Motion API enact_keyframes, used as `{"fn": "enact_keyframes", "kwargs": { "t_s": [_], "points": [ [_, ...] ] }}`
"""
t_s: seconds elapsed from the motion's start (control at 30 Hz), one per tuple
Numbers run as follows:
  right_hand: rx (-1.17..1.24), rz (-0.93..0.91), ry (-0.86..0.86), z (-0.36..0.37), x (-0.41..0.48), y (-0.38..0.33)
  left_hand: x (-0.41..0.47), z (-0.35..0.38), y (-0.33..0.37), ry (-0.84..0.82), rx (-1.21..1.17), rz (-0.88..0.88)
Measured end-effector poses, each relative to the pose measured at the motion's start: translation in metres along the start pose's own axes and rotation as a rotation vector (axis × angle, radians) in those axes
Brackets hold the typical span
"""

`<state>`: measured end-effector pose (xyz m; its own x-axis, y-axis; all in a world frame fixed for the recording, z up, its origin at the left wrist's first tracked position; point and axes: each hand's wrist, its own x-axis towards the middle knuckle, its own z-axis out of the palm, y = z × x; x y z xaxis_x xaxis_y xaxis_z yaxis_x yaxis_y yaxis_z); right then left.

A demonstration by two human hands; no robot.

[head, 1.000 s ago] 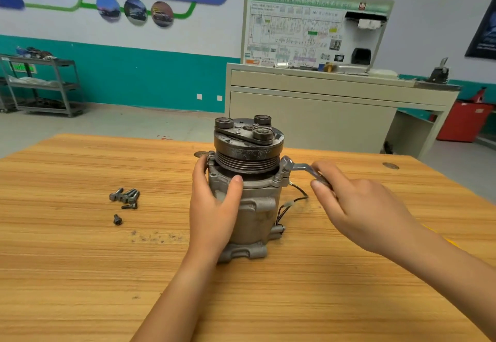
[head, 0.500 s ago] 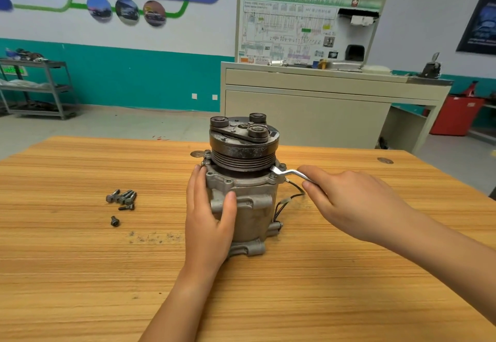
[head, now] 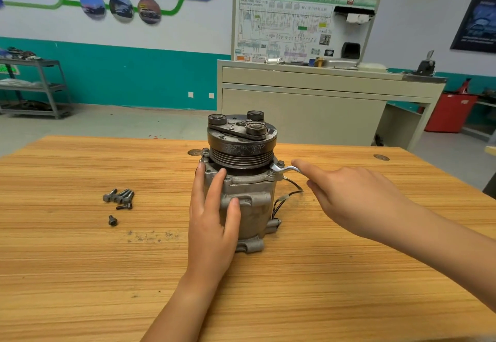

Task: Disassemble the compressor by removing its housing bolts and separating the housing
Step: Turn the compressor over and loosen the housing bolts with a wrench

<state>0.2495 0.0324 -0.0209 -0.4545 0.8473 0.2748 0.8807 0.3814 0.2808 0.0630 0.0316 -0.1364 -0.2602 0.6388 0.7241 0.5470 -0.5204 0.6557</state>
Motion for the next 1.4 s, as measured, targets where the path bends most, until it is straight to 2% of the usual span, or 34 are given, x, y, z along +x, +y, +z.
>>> {"fn": "enact_keyframes", "kwargs": {
  "t_s": [0.2, 0.57, 0.9, 1.03, 1.13, 1.23, 1.3, 1.4],
  "points": [
    [-0.151, 0.007, 0.04, -0.004, 0.001, -0.001, -0.001, 0.003, 0.0, -0.008, 0.015, 0.025],
    [-0.366, -0.049, -0.152, -0.016, -0.001, -0.055, -0.003, 0.004, -0.003, -0.008, 0.021, 0.021],
    [-0.415, -0.287, 0.012, -0.002, 0.018, 0.013, -0.002, 0.003, -0.008, 0.001, 0.022, 0.08],
    [-0.351, -0.266, 0.203, 0.014, 0.041, 0.034, 0.0, 0.005, -0.009, 0.009, 0.059, 0.072],
    [-0.097, -0.284, 0.414, 0.038, 0.057, 0.03, 0.001, 0.006, -0.012, 0.028, 0.092, 0.087],
    [0.03, -0.301, 0.535, 0.053, 0.066, 0.022, 0.002, 0.008, -0.015, 0.05, 0.099, 0.104],
    [0.16, -0.225, 0.59, 0.052, 0.063, 0.023, 0.002, 0.009, -0.017, 0.061, 0.094, 0.105],
    [0.411, -0.004, 0.671, 0.045, 0.047, 0.029, 0.004, 0.01, -0.02, 0.12, 0.113, 0.145]
  ]
}}
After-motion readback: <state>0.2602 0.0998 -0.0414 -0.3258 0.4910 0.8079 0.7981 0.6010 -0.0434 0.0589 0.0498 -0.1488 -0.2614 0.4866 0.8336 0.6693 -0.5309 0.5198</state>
